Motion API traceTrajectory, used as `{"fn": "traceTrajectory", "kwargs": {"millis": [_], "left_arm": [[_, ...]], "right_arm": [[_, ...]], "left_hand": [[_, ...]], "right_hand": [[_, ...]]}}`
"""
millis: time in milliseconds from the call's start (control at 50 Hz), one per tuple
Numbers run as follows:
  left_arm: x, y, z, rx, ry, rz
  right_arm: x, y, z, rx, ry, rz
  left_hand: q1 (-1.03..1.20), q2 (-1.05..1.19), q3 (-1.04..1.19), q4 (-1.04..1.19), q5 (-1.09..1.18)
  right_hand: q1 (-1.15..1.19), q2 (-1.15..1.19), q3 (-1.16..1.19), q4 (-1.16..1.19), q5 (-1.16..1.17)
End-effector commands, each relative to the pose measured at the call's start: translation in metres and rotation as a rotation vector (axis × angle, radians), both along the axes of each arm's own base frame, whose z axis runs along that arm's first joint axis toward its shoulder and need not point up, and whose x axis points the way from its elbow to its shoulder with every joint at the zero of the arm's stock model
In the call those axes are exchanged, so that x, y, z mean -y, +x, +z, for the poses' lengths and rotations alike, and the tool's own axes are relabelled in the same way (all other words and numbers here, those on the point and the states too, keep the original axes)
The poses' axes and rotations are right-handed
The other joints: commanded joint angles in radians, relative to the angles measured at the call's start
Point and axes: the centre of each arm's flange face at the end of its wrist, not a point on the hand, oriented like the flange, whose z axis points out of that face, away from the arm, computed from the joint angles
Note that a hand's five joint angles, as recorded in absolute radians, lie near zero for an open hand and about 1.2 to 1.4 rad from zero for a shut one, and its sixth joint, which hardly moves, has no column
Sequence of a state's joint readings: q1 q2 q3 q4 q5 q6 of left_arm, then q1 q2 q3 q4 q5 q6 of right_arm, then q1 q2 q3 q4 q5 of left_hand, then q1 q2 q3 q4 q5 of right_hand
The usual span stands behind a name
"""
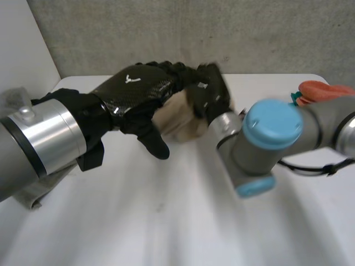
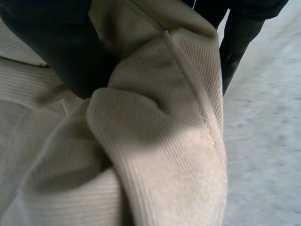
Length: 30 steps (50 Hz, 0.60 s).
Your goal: Fold the laundry.
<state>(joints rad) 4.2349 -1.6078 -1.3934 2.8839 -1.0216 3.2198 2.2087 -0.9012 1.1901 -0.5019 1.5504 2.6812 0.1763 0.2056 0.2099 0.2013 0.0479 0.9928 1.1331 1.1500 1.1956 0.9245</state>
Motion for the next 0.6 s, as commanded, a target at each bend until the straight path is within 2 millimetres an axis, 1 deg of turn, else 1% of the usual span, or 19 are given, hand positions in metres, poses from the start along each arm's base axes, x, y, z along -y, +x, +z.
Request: {"fn": "traceTrajectory", "kwargs": {"millis": [20, 40, 100, 120, 140, 180, 200, 240, 260, 300, 320, 340, 380, 400, 460, 480, 540, 560, 600], "left_arm": [[0.003, 0.002, 0.015, -0.053, -0.033, 0.031], [0.003, 0.002, 0.017, -0.064, -0.035, 0.034], [0.004, 0.001, 0.018, -0.077, -0.034, 0.039], [0.004, 0.0, 0.018, -0.083, -0.033, 0.04], [0.004, -0.001, 0.018, -0.084, -0.033, 0.038], [0.003, -0.002, 0.017, -0.085, -0.033, 0.034], [0.003, -0.004, 0.015, -0.083, -0.028, 0.029], [0.002, -0.006, 0.012, -0.079, -0.021, 0.023], [0.001, -0.007, 0.009, -0.073, -0.013, 0.017], [0.001, -0.009, 0.005, -0.067, -0.003, 0.013], [0.0, -0.01, 0.001, -0.06, 0.005, 0.01], [0.0, -0.011, 0.0, -0.057, 0.01, 0.009], [0.0, -0.013, -0.004, -0.05, 0.017, 0.006], [-0.001, -0.015, -0.009, -0.043, 0.024, 0.001], [-0.001, -0.017, -0.014, -0.03, 0.033, -0.001], [0.0, -0.018, -0.017, -0.023, 0.036, 0.001], [0.0, -0.019, -0.022, -0.011, 0.041, 0.002], [0.0, -0.02, -0.023, -0.004, 0.038, 0.002], [0.0, -0.021, -0.024, 0.001, 0.035, 0.002]], "right_arm": [[0.063, -0.048, 0.061, 0.127, -0.097, -0.113], [0.082, -0.067, 0.075, 0.162, -0.126, -0.147], [0.108, -0.097, 0.092, 0.216, -0.166, -0.188], [0.125, -0.119, 0.101, 0.25, -0.193, -0.213], [0.134, -0.132, 0.104, 0.262, -0.206, -0.229], [0.151, -0.155, 0.105, 0.279, -0.219, -0.251], [0.17, -0.182, 0.102, 0.288, -0.236, -0.275], [0.185, -0.202, 0.095, 0.282, -0.25, -0.293], [0.202, -0.23, 0.084, 0.271, -0.253, -0.326], [0.215, -0.252, 0.069, 0.257, -0.239, -0.351], [0.227, -0.272, 0.049, 0.24, -0.207, -0.361], [0.233, -0.281, 0.037, 0.229, -0.189, -0.357], [0.241, -0.294, 0.011, 0.211, -0.142, -0.333], [0.247, -0.304, -0.013, 0.193, -0.091, -0.294], [0.25, -0.319, -0.05, 0.168, -0.02, -0.244], [0.25, -0.328, -0.07, 0.154, 0.017, -0.226], [0.25, -0.339, -0.089, 0.14, 0.043, -0.239], [0.25, -0.348, -0.097, 0.136, 0.051, -0.266], [0.248, -0.353, -0.1, 0.13, 0.053, -0.283]], "left_hand": [[-0.002, -0.031, -0.035, -0.027, -0.048], [-0.002, -0.031, -0.035, -0.027, -0.048], [-0.002, -0.031, -0.035, -0.027, -0.048], [-0.002, -0.031, -0.035, -0.027, -0.048], [-0.002, -0.031, -0.035, -0.027, -0.048], [-0.002, -0.031, -0.035, -0.027, -0.048], [-0.002, -0.031, -0.035, -0.027, -0.048], [-0.002, -0.031, -0.035, -0.027, -0.048], [-0.002, -0.031, -0.035, -0.027, -0.048], [-0.002, -0.031, -0.035, -0.027, -0.048], [-0.002, -0.031, -0.035, -0.027, -0.048], [-0.002, -0.031, -0.035, -0.027, -0.048], [-0.002, -0.031, -0.035, -0.027, -0.048], [-0.002, -0.031, -0.035, -0.027, -0.048], [-0.002, -0.031, -0.035, -0.027, -0.048], [-0.002, -0.031, -0.035, -0.027, -0.048], [-0.002, -0.031, -0.035, -0.027, -0.048], [-0.002, -0.031, -0.035, -0.027, -0.048], [-0.002, -0.031, -0.035, -0.027, -0.048]], "right_hand": [[0.403, 0.263, 0.246, 0.201, 0.297], [0.403, 0.263, 0.246, 0.201, 0.297], [0.403, 0.263, 0.246, 0.201, 0.297], [0.403, 0.263, 0.246, 0.201, 0.297], [0.403, 0.263, 0.246, 0.201, 0.297], [0.403, 0.263, 0.246, 0.201, 0.297], [0.403, 0.263, 0.246, 0.201, 0.297], [0.403, 0.263, 0.246, 0.201, 0.297], [0.403, 0.263, 0.246, 0.201, 0.297], [0.403, 0.263, 0.246, 0.201, 0.297], [0.403, 0.263, 0.246, 0.201, 0.297], [0.403, 0.263, 0.246, 0.201, 0.297], [0.403, 0.263, 0.246, 0.201, 0.297], [0.403, 0.263, 0.246, 0.201, 0.297], [0.403, 0.263, 0.246, 0.201, 0.297], [0.403, 0.263, 0.246, 0.201, 0.297], [0.403, 0.263, 0.246, 0.201, 0.297], [0.403, 0.263, 0.246, 0.201, 0.297], [0.403, 0.263, 0.246, 0.201, 0.297]]}}
